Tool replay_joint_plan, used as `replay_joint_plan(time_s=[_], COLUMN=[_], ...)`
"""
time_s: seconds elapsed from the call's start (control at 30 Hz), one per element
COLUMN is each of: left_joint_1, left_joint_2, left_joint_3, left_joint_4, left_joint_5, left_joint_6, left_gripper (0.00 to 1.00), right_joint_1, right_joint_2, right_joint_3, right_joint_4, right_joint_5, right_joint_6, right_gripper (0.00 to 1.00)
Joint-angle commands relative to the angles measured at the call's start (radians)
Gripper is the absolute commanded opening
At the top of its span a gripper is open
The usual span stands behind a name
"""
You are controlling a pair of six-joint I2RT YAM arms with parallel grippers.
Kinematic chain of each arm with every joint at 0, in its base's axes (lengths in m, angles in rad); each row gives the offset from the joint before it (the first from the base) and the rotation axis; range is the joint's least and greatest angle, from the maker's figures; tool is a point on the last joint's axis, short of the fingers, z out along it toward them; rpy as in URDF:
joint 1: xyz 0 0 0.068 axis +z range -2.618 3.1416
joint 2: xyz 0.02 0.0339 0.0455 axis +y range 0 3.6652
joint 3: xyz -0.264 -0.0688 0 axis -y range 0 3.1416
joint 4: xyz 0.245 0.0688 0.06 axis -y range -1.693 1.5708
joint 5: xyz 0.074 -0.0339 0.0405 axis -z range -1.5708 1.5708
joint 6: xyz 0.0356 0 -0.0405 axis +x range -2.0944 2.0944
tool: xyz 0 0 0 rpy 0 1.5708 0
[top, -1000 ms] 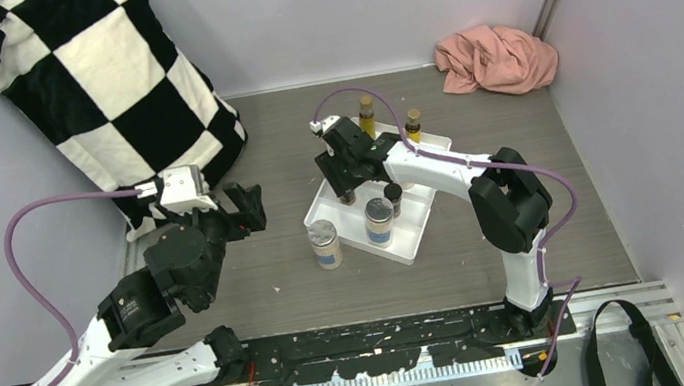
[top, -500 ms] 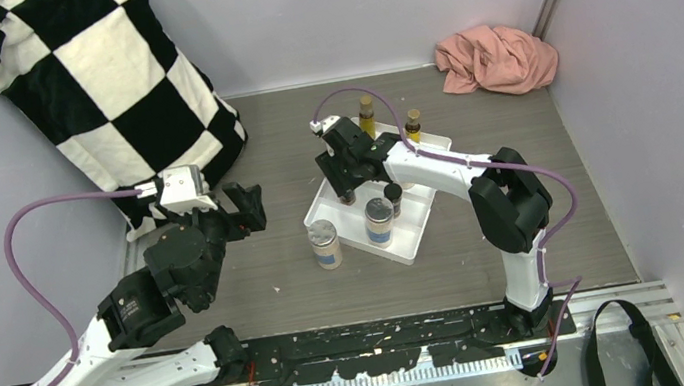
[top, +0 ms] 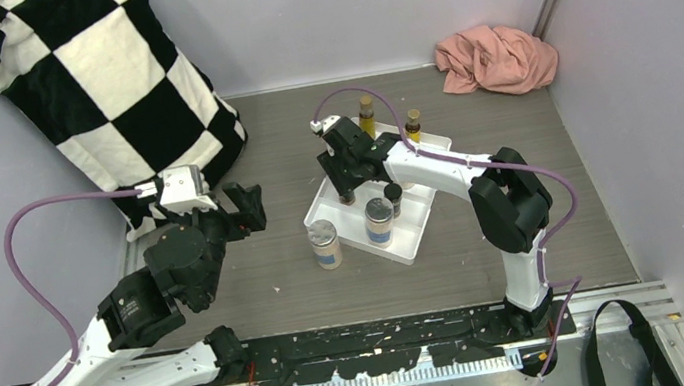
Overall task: Organize the condiment bottles
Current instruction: Place the bottle in the storage box.
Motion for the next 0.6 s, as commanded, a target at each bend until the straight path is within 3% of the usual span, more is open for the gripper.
replay_joint_plan(time_s=[0.0,0.57], left_joint_1=[0.004,0.005], left_joint_2=[-0.006,-0.012], left_joint_3=[-0.001,-0.003], left_joint_4=[0.027,0.024], left_joint_5=[-0.005,-0.007], left_joint_6=[-0.020,-0.017], left_gripper=[0.82,0.82], right_joint_1=[-0.004,-0.005], right_joint_2=[-0.039,0.001], right_joint_3=[0.032,0.073], right_joint_4=[0.016,0.007], right_joint_5=[0.002,-0.006], right_joint_6=[0.006,0.000], right_gripper=[0.31,0.32])
